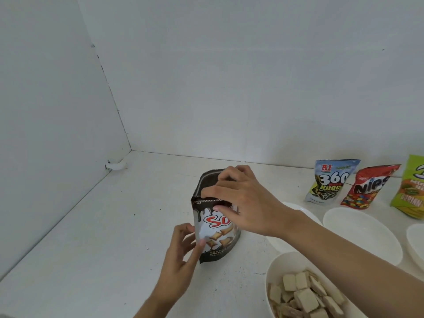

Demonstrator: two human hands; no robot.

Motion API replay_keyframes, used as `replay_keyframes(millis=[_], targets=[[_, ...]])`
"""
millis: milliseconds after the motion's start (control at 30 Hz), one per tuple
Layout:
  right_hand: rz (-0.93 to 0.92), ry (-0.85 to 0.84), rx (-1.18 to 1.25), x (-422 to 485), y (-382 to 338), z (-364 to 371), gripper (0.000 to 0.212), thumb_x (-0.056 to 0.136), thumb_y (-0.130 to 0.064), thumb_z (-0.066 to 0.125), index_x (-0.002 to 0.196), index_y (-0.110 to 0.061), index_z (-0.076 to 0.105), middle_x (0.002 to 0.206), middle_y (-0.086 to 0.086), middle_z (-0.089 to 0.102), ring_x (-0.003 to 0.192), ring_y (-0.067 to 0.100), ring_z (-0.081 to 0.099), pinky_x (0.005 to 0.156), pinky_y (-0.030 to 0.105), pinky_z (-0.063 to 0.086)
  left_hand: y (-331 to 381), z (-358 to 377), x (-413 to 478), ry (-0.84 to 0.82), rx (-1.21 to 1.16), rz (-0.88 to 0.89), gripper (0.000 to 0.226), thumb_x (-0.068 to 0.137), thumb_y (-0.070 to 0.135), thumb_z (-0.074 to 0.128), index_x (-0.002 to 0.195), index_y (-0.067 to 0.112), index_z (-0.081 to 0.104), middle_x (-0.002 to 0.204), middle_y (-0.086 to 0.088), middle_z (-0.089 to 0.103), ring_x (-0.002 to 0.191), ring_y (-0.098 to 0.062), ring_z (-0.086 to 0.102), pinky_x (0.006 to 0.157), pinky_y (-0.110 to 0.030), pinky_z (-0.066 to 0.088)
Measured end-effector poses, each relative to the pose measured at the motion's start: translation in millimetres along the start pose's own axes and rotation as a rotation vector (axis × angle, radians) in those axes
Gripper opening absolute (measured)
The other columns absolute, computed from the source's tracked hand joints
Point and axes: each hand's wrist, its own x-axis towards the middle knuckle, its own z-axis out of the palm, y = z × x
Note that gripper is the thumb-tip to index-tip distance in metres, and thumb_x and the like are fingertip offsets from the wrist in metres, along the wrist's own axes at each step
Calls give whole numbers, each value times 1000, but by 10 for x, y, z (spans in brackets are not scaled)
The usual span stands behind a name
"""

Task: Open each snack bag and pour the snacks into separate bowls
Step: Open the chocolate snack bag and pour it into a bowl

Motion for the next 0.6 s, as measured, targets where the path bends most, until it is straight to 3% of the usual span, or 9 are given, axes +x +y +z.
replay_keyframes(millis=[200,333,467,600], targets=[[-81,-114,-31,201,-75,-8,20,92,-29,62,108,-38,70,99,-23,69,116,14,45,104,43,26,-118,102,6,57,-35,-39,24,103,32,51,121,16,52,117,-3,73,110,-23,71,89,-41,59],[-48,-257,39,324,-38,2,19,93,-29,61,109,-37,69,103,-21,70,130,9,41,117,47,16,-156,154,-13,74,-56,-69,25,101,31,48,123,19,51,117,8,73,112,-14,70,88,-30,58],[49,-280,183,440,13,7,19,95,-25,63,112,-30,69,103,-15,72,103,10,56,98,36,37,-183,155,31,104,-57,-73,24,100,32,49,121,22,52,117,11,72,111,-11,70,86,-28,59],[182,-194,292,440,103,-26,16,93,-21,68,108,-26,73,101,-14,73,95,6,60,90,30,46,-230,162,36,147,-30,-58,27,96,34,54,123,33,49,118,21,68,111,-9,68,87,-29,59]])
